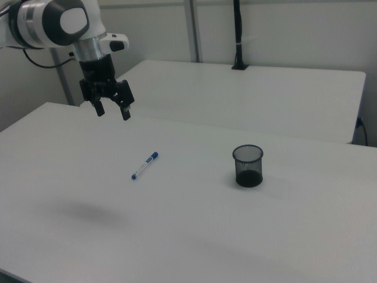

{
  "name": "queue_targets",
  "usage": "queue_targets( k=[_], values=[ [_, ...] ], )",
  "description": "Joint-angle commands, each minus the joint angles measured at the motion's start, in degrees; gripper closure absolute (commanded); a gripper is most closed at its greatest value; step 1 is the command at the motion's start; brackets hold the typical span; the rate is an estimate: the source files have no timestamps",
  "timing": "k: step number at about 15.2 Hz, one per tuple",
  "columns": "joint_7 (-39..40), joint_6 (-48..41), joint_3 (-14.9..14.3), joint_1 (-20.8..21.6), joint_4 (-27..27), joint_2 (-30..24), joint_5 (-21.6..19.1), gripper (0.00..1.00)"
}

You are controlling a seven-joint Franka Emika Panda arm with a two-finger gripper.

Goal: Insert the marker
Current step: 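Move the open gripper down over the blue-capped white marker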

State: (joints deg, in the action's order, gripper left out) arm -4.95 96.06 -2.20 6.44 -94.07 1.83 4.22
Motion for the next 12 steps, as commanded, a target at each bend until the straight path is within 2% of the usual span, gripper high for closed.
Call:
queue_targets(
  k=[1,8,12],
  values=[
    [-0.2,-0.3,0.7,-0.1,-1.5,-1.0,-1.1,0.0],
    [-0.1,0.1,0.7,-0.3,-1.4,-0.5,-1.1,0.0],
    [0.3,5.0,0.6,-0.3,-1.3,1.5,-1.0,0.0]
  ],
)
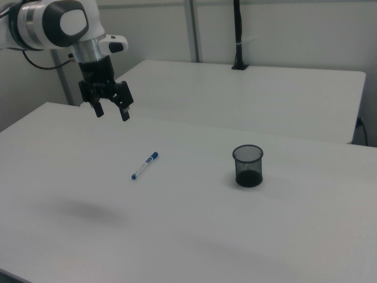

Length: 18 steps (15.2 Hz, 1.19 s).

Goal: Insert the marker
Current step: 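Move the open gripper down over the blue-capped white marker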

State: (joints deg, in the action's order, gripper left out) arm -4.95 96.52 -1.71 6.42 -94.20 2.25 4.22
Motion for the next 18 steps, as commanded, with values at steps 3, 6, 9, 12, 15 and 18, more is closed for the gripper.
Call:
queue_targets(
  k=[3,6,9,12,15,18],
  values=[
    [0.3,10.3,0.2,0.0,-1.2,4.0,-0.4,0.0],
    [0.3,12.4,0.3,0.1,0.6,8.5,-0.4,0.0],
    [-0.5,18.8,0.3,0.1,0.9,13.2,-0.9,0.0],
    [-2.8,25.2,0.3,0.7,1.0,17.9,-1.2,0.03],
    [-7.2,32.0,0.2,2.2,1.0,22.1,-0.3,0.1],
    [-7.7,35.6,0.2,3.4,1.0,25.2,0.6,0.2]
  ],
)
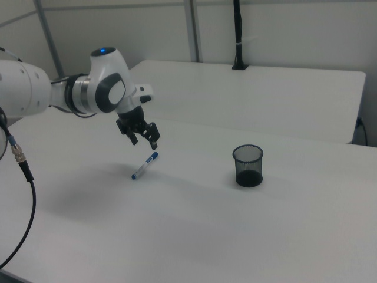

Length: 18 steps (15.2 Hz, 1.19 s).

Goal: Insert the marker
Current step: 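Close the gripper on the marker near its blue cap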

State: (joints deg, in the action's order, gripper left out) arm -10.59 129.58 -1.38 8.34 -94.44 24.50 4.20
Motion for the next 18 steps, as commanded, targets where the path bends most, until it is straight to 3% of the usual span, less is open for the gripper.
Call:
queue_targets(
  k=[1,3,5,10,12,14,18],
  values=[
    [-2.2,2.9,-0.1,1.7,1.3,3.8,0.6,0.23],
    [-3.8,3.8,-0.1,1.7,2.5,5.9,0.8,0.28],
    [-5.4,5.8,-0.2,1.4,3.3,7.5,1.3,0.39],
    [-6.0,8.3,-0.6,1.2,4.0,9.8,3.0,0.4],
    [-6.9,8.4,-0.6,1.2,4.1,10.2,3.6,0.53],
    [-6.9,8.8,-0.6,1.2,4.1,10.3,3.6,0.73],
    [-6.9,8.8,-0.6,1.2,4.1,10.3,3.6,0.88]
  ],
)
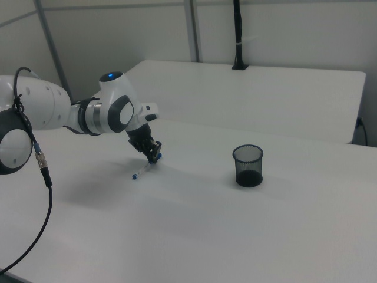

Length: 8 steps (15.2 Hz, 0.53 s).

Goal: Insert the marker
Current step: 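Close the gripper on the marker near its blue cap, then lift the marker and carry it over the black mesh cup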

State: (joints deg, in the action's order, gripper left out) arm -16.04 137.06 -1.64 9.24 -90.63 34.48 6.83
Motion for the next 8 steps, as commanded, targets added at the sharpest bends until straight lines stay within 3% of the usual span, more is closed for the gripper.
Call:
queue_targets(
  k=[1,4,8],
  values=[
    [-1.4,1.4,-0.4,0.2,0.4,0.2,1.0,0.88],
    [-1.4,1.3,-0.9,-0.8,3.3,0.0,0.9,0.88],
    [-0.9,1.3,-0.9,-5.7,5.6,-2.3,1.1,0.87]
  ],
)
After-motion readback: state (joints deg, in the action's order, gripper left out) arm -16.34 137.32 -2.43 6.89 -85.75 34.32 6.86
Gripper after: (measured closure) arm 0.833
